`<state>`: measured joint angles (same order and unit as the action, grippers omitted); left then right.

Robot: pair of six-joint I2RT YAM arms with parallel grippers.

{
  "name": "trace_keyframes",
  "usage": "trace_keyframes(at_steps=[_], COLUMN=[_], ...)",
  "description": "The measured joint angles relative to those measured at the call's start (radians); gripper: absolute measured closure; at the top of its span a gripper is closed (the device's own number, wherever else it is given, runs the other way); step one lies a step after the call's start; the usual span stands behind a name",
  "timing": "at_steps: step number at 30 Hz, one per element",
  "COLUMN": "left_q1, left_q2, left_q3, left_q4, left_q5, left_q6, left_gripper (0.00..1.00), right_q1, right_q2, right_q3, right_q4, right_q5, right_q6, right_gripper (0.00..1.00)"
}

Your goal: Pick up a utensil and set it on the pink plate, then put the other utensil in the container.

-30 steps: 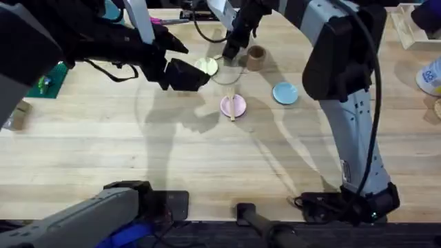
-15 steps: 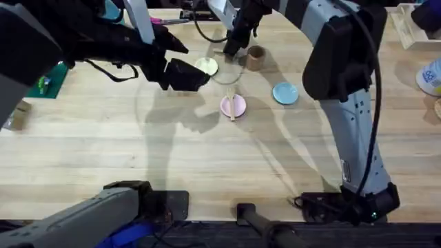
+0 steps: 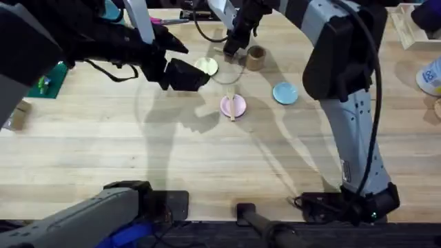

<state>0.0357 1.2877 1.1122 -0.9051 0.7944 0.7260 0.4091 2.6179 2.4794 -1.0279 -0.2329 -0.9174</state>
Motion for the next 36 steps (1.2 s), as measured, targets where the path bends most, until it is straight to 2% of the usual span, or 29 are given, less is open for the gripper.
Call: trace_keyframes(at_steps=[11, 20, 27, 36], left_q1=[0.0, 0.0, 0.0, 0.0], left_q2=[0.0, 0.0, 0.0, 0.0], left_q3=[0.0, 0.0, 0.0, 0.0], left_q4=[0.0, 0.0, 0.0, 0.0], left_q5=[0.0, 0.0, 0.001, 0.003], left_q6=[0.0, 0.0, 0.0, 0.0], left_gripper=[0.006, 0.005, 0.004, 0.005], right_q1=[0.006, 0.016, 0.017, 0.015], right_q2=[0.002, 0.02, 0.017, -0.104], right_q3=[0.01, 0.074, 0.077, 0.077], right_q4=[0.006, 0.002, -0.068, -0.074], right_q5=[0.012, 0.031, 0.032, 0.035], right_q6=[0.0, 0.008, 0.031, 0.069], right_gripper=[0.97, 0.97, 0.97, 0.97])
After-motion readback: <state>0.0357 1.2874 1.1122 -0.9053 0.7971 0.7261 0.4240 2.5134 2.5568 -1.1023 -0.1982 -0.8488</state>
